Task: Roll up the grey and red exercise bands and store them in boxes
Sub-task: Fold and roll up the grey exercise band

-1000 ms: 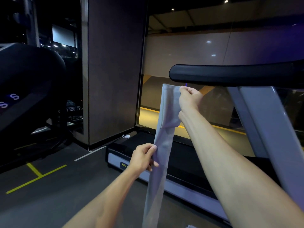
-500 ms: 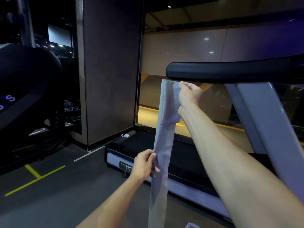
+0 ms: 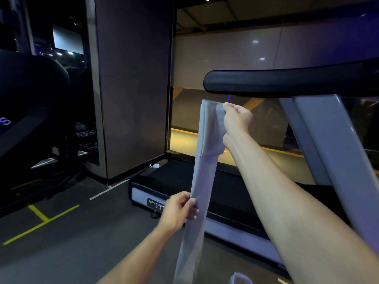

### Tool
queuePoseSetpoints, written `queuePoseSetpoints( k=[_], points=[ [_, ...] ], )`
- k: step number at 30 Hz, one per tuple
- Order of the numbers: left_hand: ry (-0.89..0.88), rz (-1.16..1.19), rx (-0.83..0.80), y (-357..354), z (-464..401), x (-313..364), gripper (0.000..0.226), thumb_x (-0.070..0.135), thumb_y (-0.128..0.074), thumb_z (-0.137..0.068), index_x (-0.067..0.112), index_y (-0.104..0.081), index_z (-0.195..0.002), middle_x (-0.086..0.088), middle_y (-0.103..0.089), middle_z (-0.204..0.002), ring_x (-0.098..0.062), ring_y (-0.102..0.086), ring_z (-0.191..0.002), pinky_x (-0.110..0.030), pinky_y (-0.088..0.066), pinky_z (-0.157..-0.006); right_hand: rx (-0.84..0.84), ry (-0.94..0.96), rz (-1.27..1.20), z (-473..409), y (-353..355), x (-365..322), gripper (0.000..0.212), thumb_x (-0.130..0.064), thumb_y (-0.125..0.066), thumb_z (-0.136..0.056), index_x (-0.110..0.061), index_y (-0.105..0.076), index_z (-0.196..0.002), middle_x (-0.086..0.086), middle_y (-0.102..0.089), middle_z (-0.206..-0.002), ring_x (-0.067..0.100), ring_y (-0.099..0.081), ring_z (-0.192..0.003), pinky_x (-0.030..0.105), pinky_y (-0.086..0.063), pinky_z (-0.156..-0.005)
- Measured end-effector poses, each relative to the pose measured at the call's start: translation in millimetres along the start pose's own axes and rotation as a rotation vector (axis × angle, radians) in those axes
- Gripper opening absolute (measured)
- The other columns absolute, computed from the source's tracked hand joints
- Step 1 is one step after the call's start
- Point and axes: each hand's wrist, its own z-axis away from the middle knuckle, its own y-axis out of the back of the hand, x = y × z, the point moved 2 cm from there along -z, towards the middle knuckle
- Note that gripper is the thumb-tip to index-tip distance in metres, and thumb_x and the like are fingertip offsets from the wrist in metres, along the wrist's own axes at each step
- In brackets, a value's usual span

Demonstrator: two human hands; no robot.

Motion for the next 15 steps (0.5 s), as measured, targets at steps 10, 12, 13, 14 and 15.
queuePoseSetpoints(
  k=[10,12,13,14,15],
  points=[
    [0.051,-0.005,-0.013,1.9,-11.3,-13.6,0.015,0.000,-0.059,-0.099,0.006,-0.069,-0.089,-0.017,-0.075,-0.082,-0.028,-0.075,-0.075,-0.034,-0.059,-0.063,-0.006,-0.026,-0.004,-4.0,3.1,11.2,0.009,-0.020,-0.069,-0.094,-0.019,-0.073,-0.086,-0.003,-0.072,-0.091,0.014,-0.066,-0.084,0.019,-0.050,-0.060],
    [0.053,-0.008,-0.047,7.5,-18.2,-14.1,0.016,-0.003,-0.061,-0.097,0.006,-0.068,-0.085,-0.011,-0.074,-0.077,-0.021,-0.073,-0.074,-0.030,-0.059,-0.066,-0.028,-0.043,-0.016,1.5,9.0,11.7,0.009,-0.021,-0.071,-0.093,-0.020,-0.073,-0.084,0.000,-0.074,-0.095,0.019,-0.070,-0.094,0.029,-0.060,-0.076],
    [0.052,-0.027,-0.075,11.3,-21.3,-13.2,0.016,-0.005,-0.062,-0.096,0.005,-0.068,-0.085,-0.007,-0.074,-0.075,-0.017,-0.071,-0.072,-0.028,-0.058,-0.068,-0.044,-0.054,-0.020,6.2,13.7,10.7,0.009,-0.020,-0.072,-0.092,-0.021,-0.073,-0.083,0.000,-0.075,-0.098,0.021,-0.070,-0.099,0.036,-0.060,-0.086],
    [0.055,-0.043,-0.106,15.3,-24.1,-11.5,0.016,-0.007,-0.063,-0.095,0.005,-0.068,-0.086,-0.004,-0.073,-0.074,-0.014,-0.069,-0.072,-0.027,-0.057,-0.069,-0.063,-0.067,-0.029,12.2,20.0,8.7,0.007,-0.019,-0.074,-0.091,-0.020,-0.073,-0.084,0.001,-0.075,-0.101,0.021,-0.070,-0.102,0.039,-0.059,-0.092],
    [0.062,-0.064,-0.130,20.0,-26.6,-9.7,0.016,-0.010,-0.064,-0.093,0.005,-0.069,-0.088,-0.003,-0.073,-0.075,-0.013,-0.067,-0.072,-0.026,-0.056,-0.070,-0.091,-0.086,-0.044,17.9,28.0,6.6,0.003,-0.017,-0.075,-0.090,-0.018,-0.074,-0.087,0.002,-0.076,-0.101,0.020,-0.070,-0.102,0.038,-0.059,-0.092]
  ],
)
